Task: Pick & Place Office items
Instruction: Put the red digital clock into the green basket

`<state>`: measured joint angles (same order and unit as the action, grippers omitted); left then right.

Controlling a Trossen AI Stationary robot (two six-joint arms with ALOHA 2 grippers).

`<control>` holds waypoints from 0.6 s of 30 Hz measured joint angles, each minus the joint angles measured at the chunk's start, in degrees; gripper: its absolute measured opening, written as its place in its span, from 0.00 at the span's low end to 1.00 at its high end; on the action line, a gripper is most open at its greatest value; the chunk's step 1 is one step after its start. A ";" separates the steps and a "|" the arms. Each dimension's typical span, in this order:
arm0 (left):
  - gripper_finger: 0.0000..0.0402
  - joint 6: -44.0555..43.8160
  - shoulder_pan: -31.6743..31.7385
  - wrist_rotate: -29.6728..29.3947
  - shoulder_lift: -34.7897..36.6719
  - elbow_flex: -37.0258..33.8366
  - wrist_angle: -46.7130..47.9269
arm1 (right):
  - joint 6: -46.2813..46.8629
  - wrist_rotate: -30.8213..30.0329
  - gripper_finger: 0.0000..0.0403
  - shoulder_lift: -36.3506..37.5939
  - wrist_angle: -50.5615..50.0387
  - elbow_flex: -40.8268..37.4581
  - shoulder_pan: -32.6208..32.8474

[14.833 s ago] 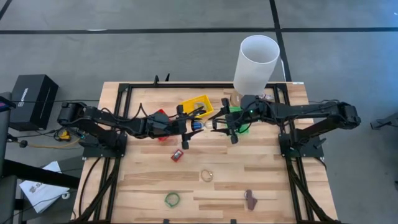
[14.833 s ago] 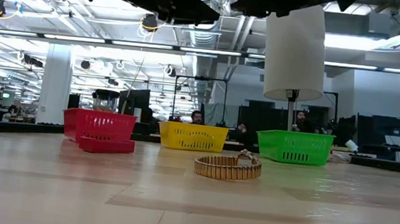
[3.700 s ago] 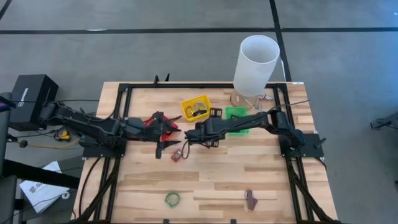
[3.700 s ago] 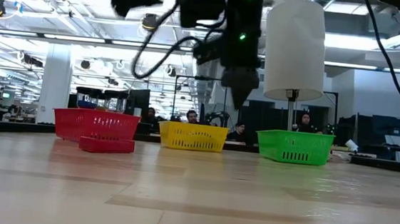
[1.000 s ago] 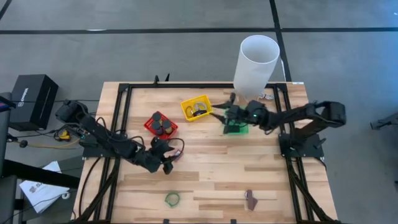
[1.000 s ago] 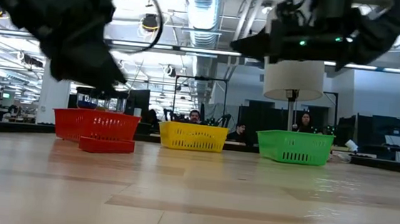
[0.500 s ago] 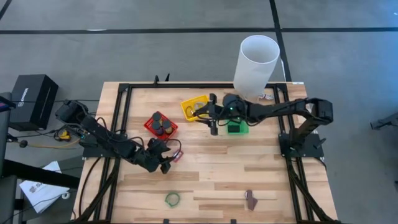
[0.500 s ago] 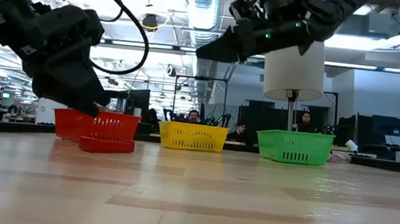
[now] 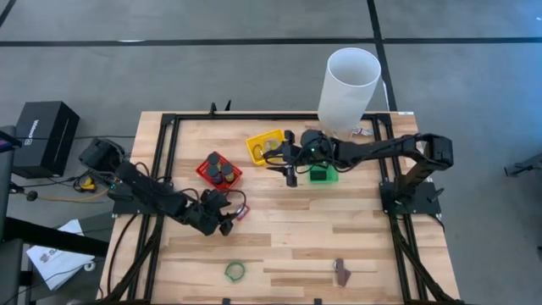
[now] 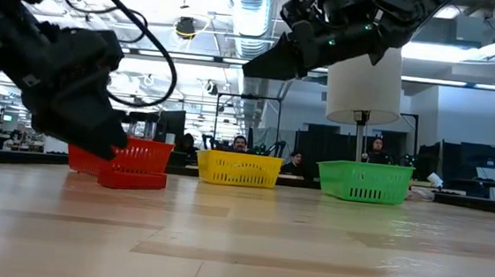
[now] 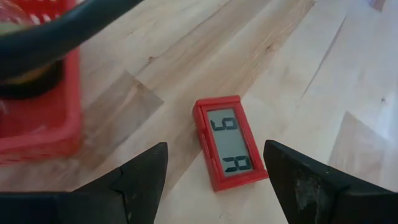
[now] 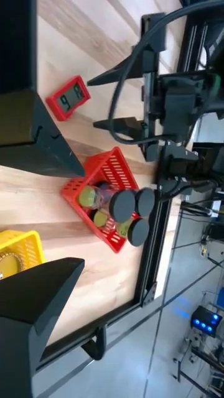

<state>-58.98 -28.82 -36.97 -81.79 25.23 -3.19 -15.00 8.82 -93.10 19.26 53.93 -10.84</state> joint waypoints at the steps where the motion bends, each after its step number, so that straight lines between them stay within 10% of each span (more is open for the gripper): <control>1: 0.65 0.00 0.00 0.02 -1.26 0.00 -1.13 | 0.00 0.00 0.53 0.00 -0.18 0.00 0.13; 18: 0.65 0.75 0.02 1.16 -8.03 0.26 -6.60 | 0.00 0.04 0.53 0.00 -2.18 -0.02 1.08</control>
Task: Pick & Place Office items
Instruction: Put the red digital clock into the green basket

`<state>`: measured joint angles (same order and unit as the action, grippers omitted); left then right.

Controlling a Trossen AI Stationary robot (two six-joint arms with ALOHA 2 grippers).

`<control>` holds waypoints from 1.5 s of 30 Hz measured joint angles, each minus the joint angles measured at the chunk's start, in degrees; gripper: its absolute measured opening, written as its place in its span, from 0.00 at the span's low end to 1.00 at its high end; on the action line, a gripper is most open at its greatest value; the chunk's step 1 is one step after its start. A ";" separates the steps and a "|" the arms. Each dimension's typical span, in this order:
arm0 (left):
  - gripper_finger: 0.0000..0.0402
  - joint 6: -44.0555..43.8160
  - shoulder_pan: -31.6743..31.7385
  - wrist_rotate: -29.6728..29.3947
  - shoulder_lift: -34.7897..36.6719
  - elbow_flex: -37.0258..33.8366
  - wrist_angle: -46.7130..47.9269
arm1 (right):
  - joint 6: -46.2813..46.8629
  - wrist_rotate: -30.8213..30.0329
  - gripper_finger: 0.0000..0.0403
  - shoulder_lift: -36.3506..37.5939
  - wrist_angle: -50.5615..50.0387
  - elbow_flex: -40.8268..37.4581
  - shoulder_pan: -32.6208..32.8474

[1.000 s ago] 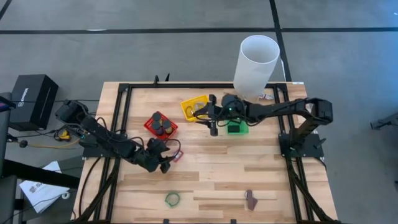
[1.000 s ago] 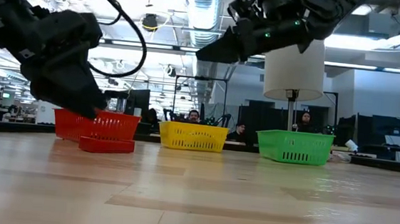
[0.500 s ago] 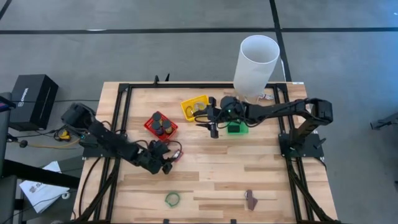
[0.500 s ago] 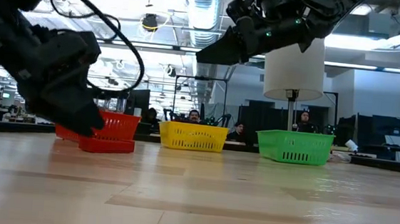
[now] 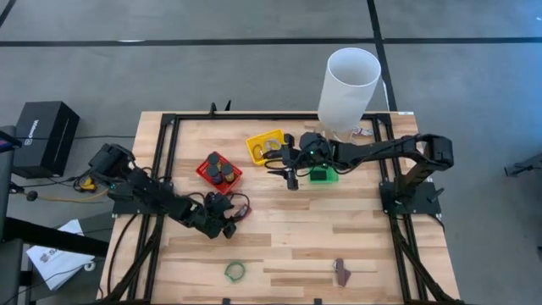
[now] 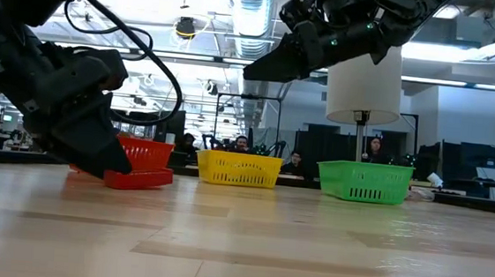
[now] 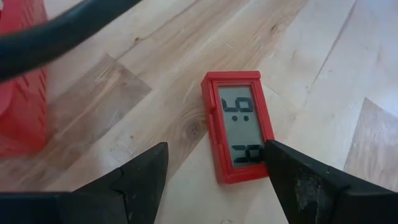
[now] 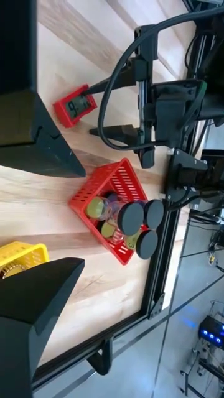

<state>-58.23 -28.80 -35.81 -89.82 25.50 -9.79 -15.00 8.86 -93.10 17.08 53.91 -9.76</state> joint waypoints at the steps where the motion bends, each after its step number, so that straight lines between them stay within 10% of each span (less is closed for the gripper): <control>1: 0.64 1.07 0.00 -0.01 0.01 0.00 -0.02 | -0.02 0.00 0.53 0.00 0.00 0.00 0.00; 11: 0.64 13.03 3.92 1.53 4.29 -0.13 0.62 | -0.02 -0.02 0.53 0.00 0.04 -0.02 -0.02; 34: 0.64 8.57 3.42 5.87 -3.11 0.20 -5.69 | -0.02 -0.04 0.53 0.00 -1.90 -0.04 -0.02; 45: 0.44 13.26 3.48 5.33 -3.54 0.07 -4.92 | -0.02 0.00 0.53 0.00 -1.98 -0.04 0.00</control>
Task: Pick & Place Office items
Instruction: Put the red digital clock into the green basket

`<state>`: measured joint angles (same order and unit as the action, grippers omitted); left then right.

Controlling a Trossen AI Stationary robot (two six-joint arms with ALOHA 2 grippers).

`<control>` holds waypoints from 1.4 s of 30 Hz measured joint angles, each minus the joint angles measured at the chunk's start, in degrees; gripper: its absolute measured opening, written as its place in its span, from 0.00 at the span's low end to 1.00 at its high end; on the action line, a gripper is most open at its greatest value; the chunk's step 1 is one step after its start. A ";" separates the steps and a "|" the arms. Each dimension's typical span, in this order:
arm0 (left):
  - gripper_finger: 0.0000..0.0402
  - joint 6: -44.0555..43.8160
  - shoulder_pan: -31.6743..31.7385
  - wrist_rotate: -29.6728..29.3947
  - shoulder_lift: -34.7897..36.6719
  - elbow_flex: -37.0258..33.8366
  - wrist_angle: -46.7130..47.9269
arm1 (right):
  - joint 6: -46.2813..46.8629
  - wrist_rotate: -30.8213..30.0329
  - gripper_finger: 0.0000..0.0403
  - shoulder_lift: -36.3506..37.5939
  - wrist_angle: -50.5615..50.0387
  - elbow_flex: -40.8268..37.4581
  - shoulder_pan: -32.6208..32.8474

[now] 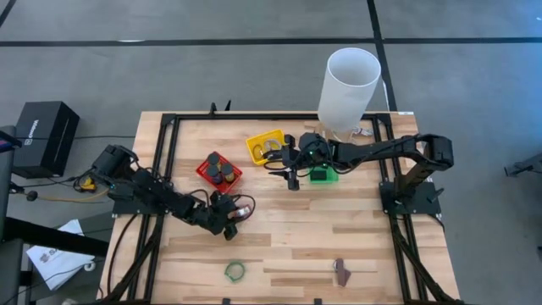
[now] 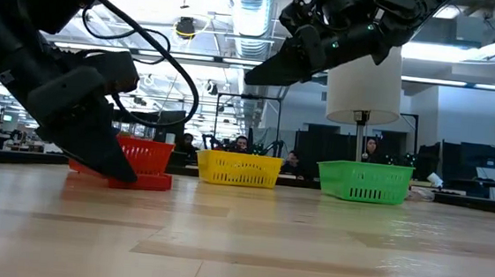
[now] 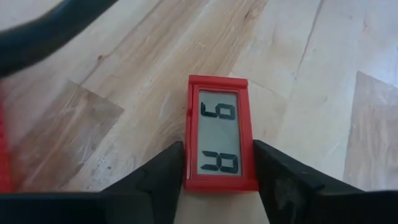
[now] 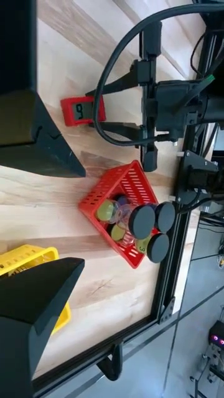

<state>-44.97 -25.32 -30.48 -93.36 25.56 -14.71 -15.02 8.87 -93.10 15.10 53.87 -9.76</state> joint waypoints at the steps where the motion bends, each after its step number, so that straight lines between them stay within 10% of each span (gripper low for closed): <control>1: 0.42 0.00 0.00 0.00 0.02 -0.01 -0.03 | 0.01 0.02 0.53 0.00 -0.25 0.00 0.00; 14: 0.41 4.75 0.39 0.78 3.91 -0.26 -3.23 | -4.49 4.86 0.53 -0.02 -20.38 -0.06 7.23; 28: 0.41 33.43 2.16 -1.16 4.20 -0.17 -25.87 | 8.43 -2.11 0.53 -0.02 -11.39 -0.02 15.24; 42: 0.42 42.44 5.36 -2.03 4.28 -0.15 -35.15 | 8.21 -1.66 0.53 0.00 -5.46 -0.02 15.37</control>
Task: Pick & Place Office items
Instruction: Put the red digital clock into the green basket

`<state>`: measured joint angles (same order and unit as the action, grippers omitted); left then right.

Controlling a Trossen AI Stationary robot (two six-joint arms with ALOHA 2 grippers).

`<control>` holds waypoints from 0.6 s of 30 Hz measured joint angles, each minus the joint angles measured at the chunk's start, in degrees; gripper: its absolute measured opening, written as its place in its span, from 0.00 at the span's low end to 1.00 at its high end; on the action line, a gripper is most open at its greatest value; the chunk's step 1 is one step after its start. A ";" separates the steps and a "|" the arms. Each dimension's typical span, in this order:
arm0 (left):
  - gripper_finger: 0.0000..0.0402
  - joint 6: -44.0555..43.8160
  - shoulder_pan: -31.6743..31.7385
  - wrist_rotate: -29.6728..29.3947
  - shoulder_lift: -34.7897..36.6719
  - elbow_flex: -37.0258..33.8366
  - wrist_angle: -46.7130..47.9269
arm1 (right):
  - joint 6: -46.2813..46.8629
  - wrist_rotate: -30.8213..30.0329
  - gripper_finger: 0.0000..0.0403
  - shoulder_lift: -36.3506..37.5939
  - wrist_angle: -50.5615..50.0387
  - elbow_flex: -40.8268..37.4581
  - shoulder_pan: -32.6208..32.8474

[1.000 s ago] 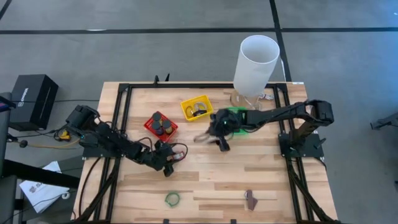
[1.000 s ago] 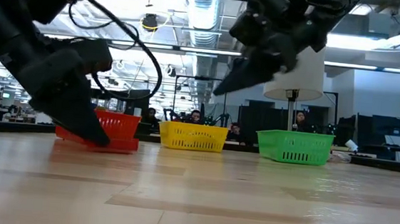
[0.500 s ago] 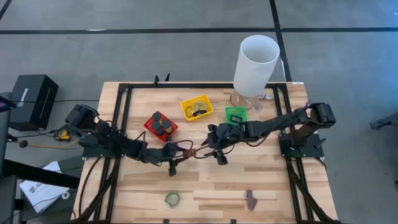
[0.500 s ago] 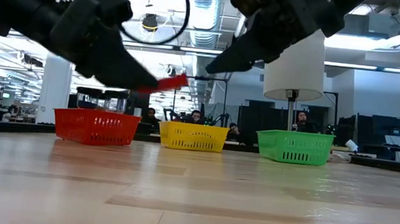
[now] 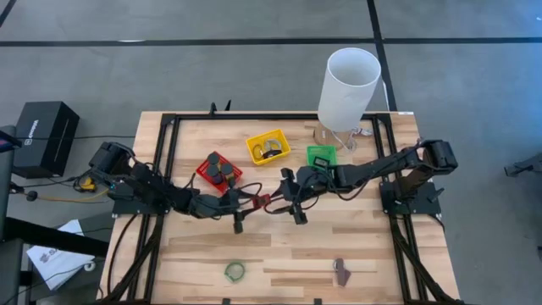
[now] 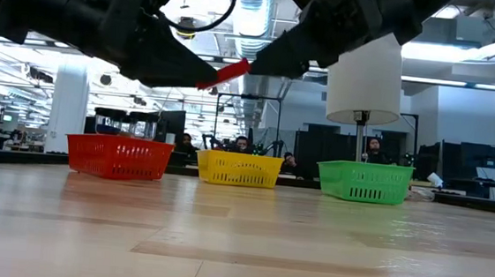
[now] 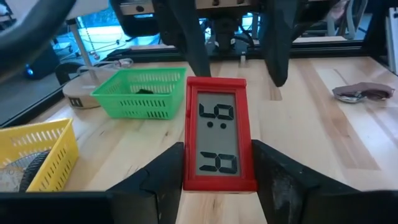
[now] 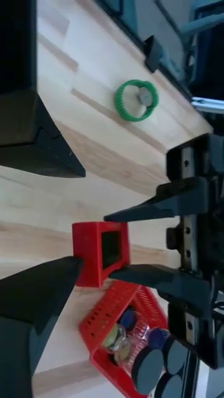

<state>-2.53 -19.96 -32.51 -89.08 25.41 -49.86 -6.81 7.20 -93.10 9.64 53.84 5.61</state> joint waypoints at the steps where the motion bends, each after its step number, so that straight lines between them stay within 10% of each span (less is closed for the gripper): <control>1: 0.41 0.45 0.04 0.40 0.00 -0.01 -0.09 | 0.84 -0.05 0.53 0.04 0.30 0.00 -0.05; 18: 0.38 0.20 -0.21 -1.52 0.02 0.24 -1.34 | 2.34 -1.51 0.53 -0.09 -8.32 0.02 -0.81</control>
<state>-2.33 -20.16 -34.02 -89.06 25.65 -51.20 -4.47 5.69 -93.19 1.32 53.86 4.80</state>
